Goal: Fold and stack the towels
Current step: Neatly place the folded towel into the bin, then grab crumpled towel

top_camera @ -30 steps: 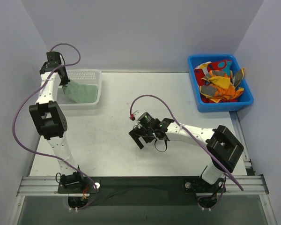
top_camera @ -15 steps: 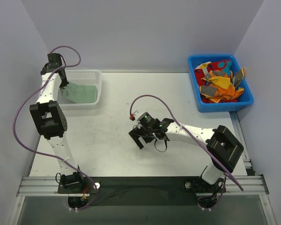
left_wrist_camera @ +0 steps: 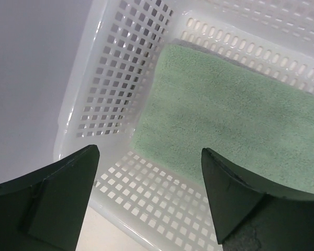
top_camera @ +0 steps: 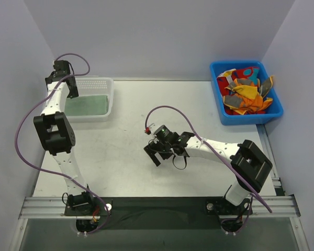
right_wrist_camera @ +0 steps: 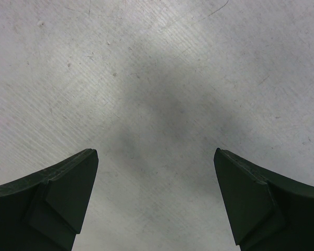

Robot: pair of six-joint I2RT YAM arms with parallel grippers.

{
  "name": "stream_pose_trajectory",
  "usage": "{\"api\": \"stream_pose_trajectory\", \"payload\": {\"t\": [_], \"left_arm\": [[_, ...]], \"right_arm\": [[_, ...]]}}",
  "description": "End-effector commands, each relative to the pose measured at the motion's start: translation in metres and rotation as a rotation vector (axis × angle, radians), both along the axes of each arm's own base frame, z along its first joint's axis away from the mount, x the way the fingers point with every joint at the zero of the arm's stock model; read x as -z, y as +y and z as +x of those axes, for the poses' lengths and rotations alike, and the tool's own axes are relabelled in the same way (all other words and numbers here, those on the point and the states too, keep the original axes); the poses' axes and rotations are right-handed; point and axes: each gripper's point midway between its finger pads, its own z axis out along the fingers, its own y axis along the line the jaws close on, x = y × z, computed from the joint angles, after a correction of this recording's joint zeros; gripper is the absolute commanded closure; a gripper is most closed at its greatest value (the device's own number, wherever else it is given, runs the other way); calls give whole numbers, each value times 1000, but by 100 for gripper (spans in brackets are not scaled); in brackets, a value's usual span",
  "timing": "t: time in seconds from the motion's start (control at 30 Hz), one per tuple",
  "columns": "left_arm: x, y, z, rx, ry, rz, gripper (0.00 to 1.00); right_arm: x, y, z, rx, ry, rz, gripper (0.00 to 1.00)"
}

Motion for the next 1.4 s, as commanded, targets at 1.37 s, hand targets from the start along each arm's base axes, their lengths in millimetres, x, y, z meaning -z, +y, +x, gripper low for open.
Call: {"api": "stream_pose_trajectory", "payload": {"t": [1.37], "left_arm": [[-52, -244, -204, 587, -535, -573, 3]], "right_arm": [[-203, -258, 110, 1080, -442, 292, 0]]}}
